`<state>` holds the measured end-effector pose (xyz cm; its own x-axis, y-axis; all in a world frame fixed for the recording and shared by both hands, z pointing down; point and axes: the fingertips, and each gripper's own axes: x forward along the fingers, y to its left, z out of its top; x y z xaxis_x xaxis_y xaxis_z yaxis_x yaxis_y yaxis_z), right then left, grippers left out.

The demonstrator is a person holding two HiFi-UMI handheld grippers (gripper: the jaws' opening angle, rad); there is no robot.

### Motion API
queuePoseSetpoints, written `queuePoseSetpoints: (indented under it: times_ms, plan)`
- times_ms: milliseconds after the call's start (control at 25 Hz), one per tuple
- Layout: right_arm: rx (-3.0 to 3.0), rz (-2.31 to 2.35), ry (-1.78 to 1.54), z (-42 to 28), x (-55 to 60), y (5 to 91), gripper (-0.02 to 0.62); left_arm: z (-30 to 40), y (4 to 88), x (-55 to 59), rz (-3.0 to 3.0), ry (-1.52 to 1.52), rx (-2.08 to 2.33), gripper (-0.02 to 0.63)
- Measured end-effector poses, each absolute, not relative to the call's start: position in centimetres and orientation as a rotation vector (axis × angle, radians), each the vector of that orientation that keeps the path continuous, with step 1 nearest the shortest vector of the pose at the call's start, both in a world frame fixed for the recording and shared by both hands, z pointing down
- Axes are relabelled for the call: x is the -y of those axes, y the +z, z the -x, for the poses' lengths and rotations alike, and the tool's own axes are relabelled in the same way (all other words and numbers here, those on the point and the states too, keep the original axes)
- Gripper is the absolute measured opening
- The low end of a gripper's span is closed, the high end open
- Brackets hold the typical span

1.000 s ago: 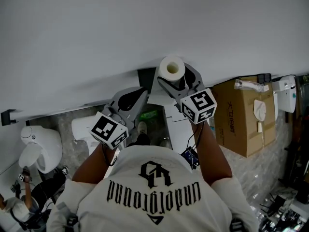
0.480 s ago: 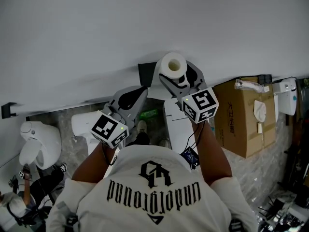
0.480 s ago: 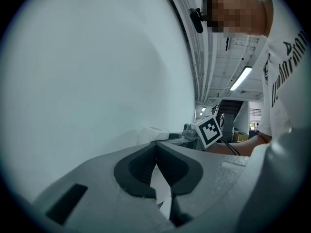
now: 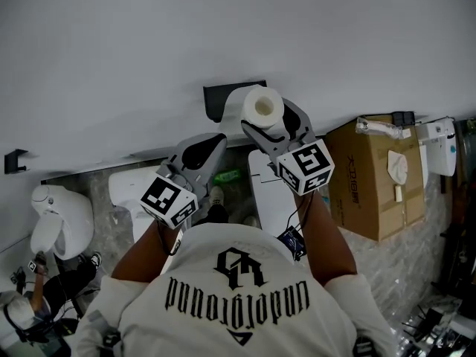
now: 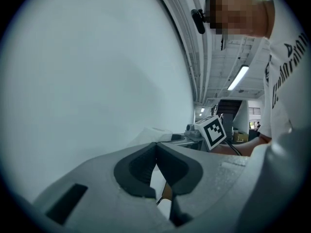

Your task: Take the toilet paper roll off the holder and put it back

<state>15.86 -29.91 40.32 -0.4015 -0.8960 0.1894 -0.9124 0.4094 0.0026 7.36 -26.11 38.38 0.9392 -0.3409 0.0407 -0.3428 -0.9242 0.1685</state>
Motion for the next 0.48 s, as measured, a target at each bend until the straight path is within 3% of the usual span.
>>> queuePoseSetpoints:
  times_ms: [480]
  plan:
    - [2.513,-1.555,0.06,-16.3,22.6,38.6,0.341,-8.1,36.2,18.9,-2.969,-0.021,0.577,0.012]
